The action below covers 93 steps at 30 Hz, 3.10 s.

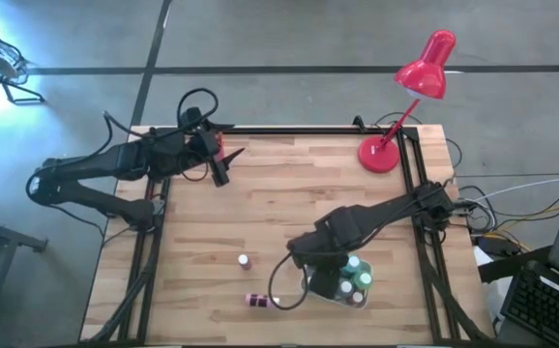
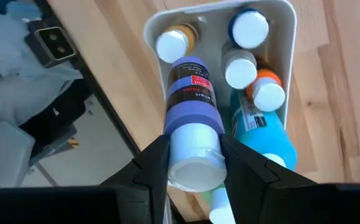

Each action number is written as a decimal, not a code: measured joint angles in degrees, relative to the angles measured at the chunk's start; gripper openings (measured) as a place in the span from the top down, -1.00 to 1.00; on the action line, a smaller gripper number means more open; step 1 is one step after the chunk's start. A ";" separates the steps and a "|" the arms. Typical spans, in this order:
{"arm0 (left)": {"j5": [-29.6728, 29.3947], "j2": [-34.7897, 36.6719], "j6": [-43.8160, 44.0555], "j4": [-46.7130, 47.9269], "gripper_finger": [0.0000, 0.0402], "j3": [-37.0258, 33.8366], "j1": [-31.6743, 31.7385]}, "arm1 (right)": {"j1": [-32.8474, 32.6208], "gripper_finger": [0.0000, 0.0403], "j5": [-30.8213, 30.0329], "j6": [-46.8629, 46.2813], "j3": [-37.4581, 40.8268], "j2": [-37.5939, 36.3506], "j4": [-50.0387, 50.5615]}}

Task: Pick & Place Paint Supplies
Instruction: Put the purple paint bottle into the white bin, then put the pink paint bottle into the white bin

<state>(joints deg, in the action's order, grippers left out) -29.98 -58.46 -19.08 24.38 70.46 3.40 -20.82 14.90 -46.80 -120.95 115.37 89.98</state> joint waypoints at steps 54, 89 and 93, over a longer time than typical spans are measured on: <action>0.07 0.00 -0.47 2.38 -0.44 -0.02 0.15 | 0.02 0.43 -0.35 -0.57 19.37 -0.17 -7.23; 0.93 0.25 -0.58 3.95 -0.44 -0.02 0.16 | 0.11 0.13 -0.15 2.57 12.90 -0.15 -3.44; 5.53 0.67 0.86 6.61 -0.44 -0.02 0.20 | 0.22 0.21 -3.35 4.10 7.73 -0.15 -2.94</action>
<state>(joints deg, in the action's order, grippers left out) -24.45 -57.79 -18.22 30.99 70.43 3.60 -20.60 11.55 -42.70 -113.22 115.22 87.05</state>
